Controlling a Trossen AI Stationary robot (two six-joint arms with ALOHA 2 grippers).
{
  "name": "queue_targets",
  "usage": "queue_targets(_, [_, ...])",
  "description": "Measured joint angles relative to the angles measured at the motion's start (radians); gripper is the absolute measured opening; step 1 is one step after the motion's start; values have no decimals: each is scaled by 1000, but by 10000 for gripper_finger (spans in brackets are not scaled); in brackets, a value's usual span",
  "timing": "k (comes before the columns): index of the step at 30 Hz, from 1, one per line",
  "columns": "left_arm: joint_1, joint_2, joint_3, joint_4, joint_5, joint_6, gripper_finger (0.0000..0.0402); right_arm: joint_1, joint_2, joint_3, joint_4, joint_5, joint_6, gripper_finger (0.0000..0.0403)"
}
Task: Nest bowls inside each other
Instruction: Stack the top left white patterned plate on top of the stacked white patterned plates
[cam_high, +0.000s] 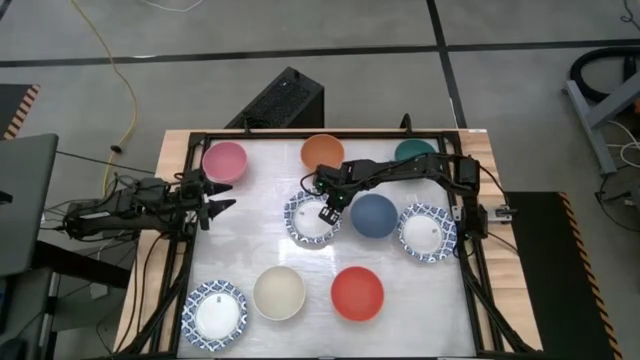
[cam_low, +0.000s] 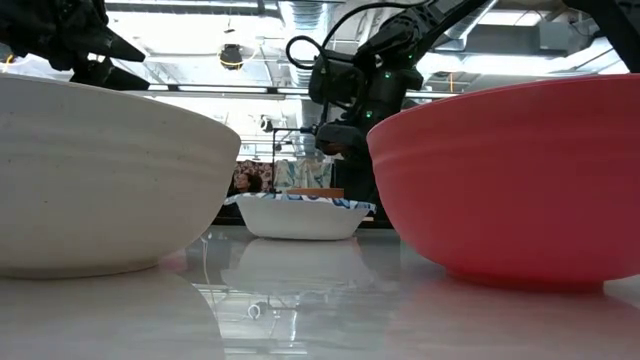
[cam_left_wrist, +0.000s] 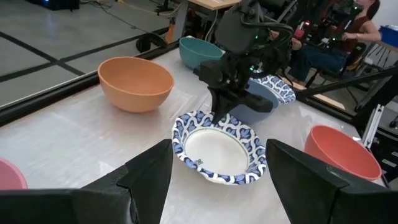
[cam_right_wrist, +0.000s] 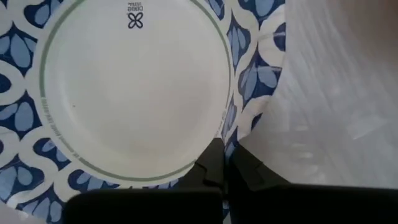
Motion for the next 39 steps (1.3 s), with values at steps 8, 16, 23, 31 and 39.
queue_targets(8, [0, 0, 0, -3, 1, -1, 247, -1, -30, 67, -58, -9, -10, 6])
queue_targets(16, [0, 0, 0, -9, 3, -14, 247, -29, -64, 178, -219, -96, -109, 7])
queue_targets(23, [0, 0, 0, -11, 0, -15, 247, -68, -157, 217, -317, -236, -236, 7])
queue_targets(31, [0, 0, 0, -16, 0, -21, 247, -90, -338, 207, -676, -203, -257, 6])
queue_targets(39, [0, 0, 0, -16, 0, -22, 247, -63, -630, 0, -725, -124, -44, 6])
